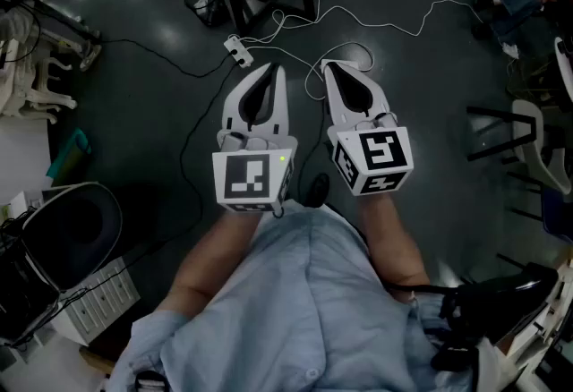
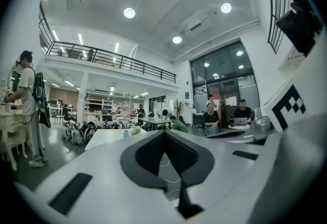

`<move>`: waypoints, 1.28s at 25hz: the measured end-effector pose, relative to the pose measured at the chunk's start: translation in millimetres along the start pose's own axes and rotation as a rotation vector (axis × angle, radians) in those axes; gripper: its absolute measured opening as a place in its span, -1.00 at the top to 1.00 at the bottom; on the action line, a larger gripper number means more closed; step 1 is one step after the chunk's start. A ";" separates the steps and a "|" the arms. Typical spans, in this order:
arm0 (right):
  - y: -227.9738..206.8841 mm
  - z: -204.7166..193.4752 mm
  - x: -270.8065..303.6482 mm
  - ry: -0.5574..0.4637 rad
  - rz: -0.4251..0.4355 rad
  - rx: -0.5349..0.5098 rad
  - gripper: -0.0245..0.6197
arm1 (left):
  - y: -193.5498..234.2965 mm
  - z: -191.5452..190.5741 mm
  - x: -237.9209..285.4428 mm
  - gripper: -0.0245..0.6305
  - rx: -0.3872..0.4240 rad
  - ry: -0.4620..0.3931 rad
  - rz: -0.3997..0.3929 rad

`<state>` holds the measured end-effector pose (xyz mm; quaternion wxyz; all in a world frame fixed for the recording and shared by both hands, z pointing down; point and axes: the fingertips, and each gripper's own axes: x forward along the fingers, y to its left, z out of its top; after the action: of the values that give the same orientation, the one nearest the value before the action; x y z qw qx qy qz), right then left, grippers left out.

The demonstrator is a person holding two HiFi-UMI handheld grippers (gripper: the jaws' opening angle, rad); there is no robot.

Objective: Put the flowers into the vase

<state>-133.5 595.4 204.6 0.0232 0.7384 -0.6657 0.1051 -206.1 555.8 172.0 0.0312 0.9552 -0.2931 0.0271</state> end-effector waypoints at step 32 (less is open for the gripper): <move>-72.2 -1.6 107.6 0.034 0.033 0.082 0.91 | 51.1 -12.1 106.8 0.91 -0.038 -0.003 0.041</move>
<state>-52.5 498.5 233.9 0.0025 0.7257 -0.6726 0.1449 -146.9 454.9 193.8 0.0484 0.9483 -0.3131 0.0206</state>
